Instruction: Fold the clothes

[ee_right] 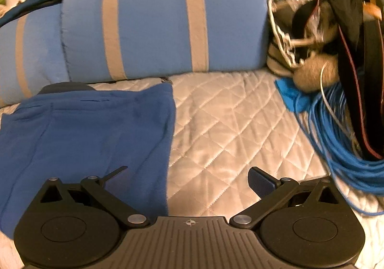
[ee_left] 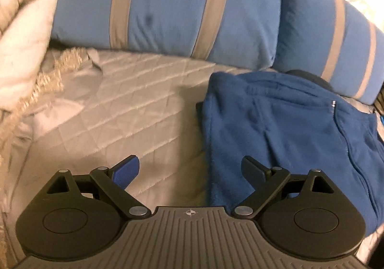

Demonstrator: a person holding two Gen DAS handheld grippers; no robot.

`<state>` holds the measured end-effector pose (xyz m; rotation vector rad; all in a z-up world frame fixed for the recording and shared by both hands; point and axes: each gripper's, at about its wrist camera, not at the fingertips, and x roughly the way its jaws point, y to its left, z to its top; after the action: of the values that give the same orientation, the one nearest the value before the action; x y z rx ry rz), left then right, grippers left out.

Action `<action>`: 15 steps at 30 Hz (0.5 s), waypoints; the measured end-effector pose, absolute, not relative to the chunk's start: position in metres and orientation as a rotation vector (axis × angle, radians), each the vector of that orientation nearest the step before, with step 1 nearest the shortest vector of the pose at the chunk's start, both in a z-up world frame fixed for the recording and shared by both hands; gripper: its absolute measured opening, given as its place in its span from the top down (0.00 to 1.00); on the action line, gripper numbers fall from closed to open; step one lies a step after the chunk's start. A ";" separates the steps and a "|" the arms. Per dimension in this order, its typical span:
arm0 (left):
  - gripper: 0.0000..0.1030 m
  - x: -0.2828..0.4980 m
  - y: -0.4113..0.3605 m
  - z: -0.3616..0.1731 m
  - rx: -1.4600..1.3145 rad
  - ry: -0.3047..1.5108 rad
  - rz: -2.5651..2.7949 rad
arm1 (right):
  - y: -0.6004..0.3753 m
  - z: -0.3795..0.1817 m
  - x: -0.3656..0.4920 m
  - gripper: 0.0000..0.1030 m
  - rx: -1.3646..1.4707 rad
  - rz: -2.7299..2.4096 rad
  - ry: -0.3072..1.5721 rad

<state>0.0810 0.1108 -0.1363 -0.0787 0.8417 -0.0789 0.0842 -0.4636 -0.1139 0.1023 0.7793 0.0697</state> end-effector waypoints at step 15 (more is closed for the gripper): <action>0.10 0.127 0.128 -0.167 -0.197 0.912 -0.271 | -0.479 -0.154 0.153 0.00 0.330 0.184 0.944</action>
<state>0.1265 0.1280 -0.1667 -0.1969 0.9118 -0.2705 0.1526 -0.4789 -0.1542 0.3295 0.9435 0.1843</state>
